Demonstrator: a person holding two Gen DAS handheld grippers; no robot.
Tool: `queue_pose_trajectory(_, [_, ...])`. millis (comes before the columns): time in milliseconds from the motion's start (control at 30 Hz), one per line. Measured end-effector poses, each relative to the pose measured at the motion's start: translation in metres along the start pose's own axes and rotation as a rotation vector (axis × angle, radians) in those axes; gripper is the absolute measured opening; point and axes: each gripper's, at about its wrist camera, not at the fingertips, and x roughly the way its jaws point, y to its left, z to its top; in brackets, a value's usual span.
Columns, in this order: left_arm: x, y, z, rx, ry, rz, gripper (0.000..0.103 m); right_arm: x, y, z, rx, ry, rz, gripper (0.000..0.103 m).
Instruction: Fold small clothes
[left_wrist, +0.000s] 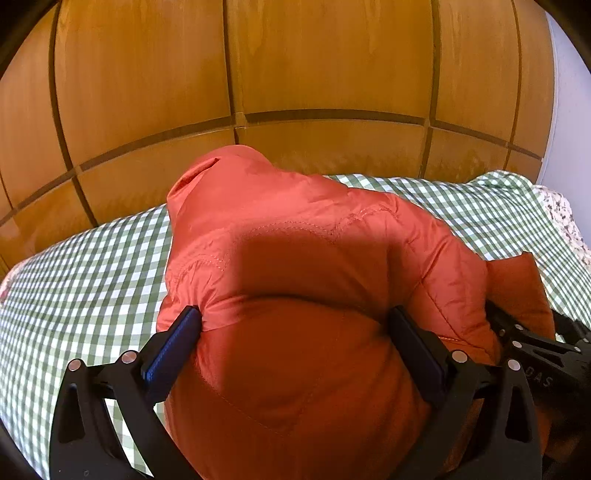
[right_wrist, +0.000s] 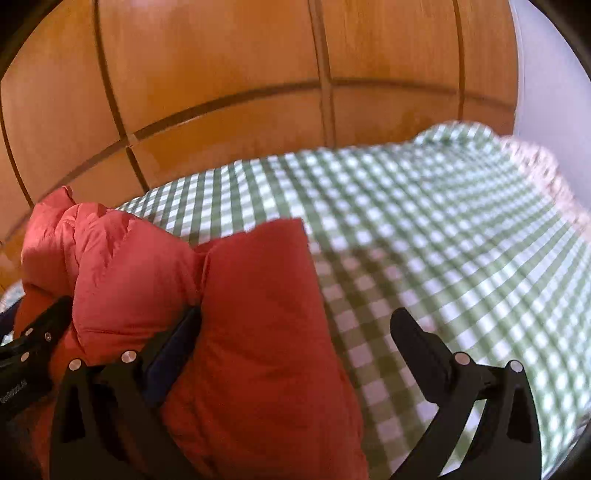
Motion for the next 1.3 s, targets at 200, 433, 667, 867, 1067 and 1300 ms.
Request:
queue_pose_trajectory(200, [-0.009, -0.006, 0.01, 0.042, 0.068, 0.001, 0.099, -0.004, -0.003, -0.009, 0.021, -0.024, -0.006, 0.101])
queue_pose_trajectory(433, [0.012, -0.008, 0.045, 0.07, 0.106, 0.032, 0.1, -0.003, -0.006, -0.009, 0.036, -0.03, -0.004, 0.101])
queue_pose_trajectory(667, [0.065, -0.009, 0.044, 0.089, 0.156, 0.053, 0.1, 0.004, -0.007, -0.006, 0.058, -0.005, -0.02, 0.101])
queue_pose_trajectory(867, [0.092, 0.0, 0.037, 0.056, 0.175, 0.037, 0.1, 0.016, 0.004, -0.003, 0.018, 0.005, -0.078, 0.101])
queue_pose_trajectory(1067, [0.085, 0.002, 0.035, 0.052, 0.129, 0.04, 0.1, 0.018, -0.004, -0.007, 0.048, -0.013, -0.015, 0.101])
queue_pose_trajectory(1300, [0.02, 0.027, 0.006, 0.012, 0.057, -0.049, 0.1, -0.023, -0.022, -0.015, 0.105, -0.038, 0.073, 0.101])
